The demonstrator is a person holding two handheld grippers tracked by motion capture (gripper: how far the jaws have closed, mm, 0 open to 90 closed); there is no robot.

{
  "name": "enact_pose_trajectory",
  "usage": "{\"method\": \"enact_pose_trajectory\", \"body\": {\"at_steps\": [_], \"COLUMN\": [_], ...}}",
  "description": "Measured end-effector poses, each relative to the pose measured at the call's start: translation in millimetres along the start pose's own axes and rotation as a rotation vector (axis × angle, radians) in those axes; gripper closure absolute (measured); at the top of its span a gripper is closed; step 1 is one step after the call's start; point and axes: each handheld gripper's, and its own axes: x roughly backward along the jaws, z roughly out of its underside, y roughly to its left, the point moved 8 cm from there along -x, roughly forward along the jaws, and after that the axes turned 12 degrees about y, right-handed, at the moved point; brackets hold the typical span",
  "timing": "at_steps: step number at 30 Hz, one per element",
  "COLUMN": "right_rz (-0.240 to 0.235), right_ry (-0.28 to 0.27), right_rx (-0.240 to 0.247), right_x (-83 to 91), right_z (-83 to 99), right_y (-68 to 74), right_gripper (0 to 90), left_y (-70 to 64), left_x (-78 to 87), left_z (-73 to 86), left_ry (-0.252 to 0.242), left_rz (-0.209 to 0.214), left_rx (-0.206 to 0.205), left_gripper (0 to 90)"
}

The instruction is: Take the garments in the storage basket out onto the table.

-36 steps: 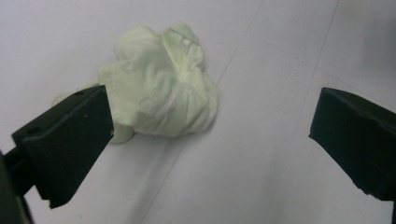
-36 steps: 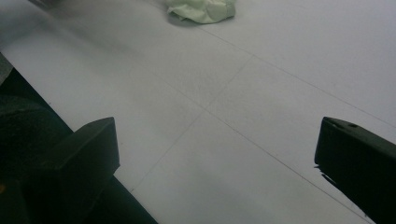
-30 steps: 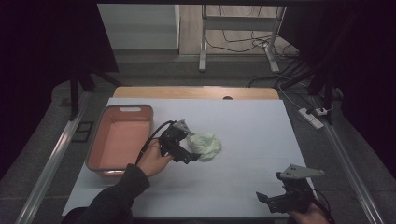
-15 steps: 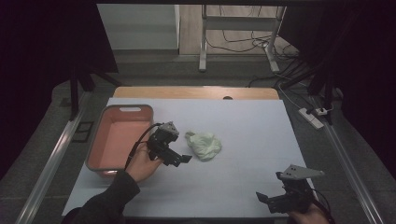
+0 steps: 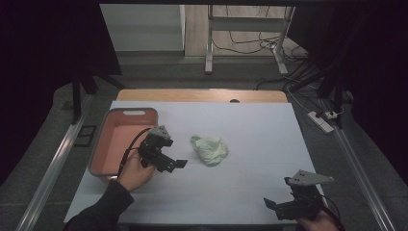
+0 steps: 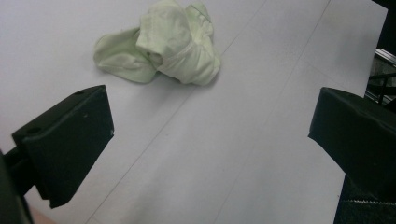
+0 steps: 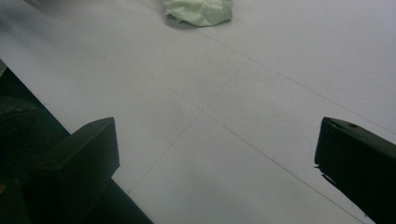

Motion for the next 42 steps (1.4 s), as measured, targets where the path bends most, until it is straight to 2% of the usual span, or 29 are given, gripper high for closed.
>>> {"method": "enact_pose_trajectory", "body": {"at_steps": [9, 18, 30, 42], "right_rz": [0.0, 0.003, 0.009, 0.009], "right_ry": [0.003, 0.006, 0.007, 0.008], "right_rx": [0.002, 0.005, 0.009, 0.01], "right_x": [0.2, 0.0, -0.2, -0.5], "right_z": [0.5, 0.7, 0.6, 0.6], "right_y": [0.5, 0.4, 0.7, 0.9], "right_gripper": [0.0, 0.0, 0.0, 0.0], "left_y": [-0.1, -0.9, 4.2, 10.5], "left_x": [6.7, 14.5, 25.3, 39.1], "left_z": [14.2, 28.0, 52.4, 83.8], "left_ry": [0.009, 0.0, -0.022, -0.057], "left_rz": [-0.034, -0.033, -0.072, -0.067], "left_rx": [0.011, 0.029, 0.075, 0.145], "left_gripper": [0.0, 0.0, 0.0, 0.0]}}
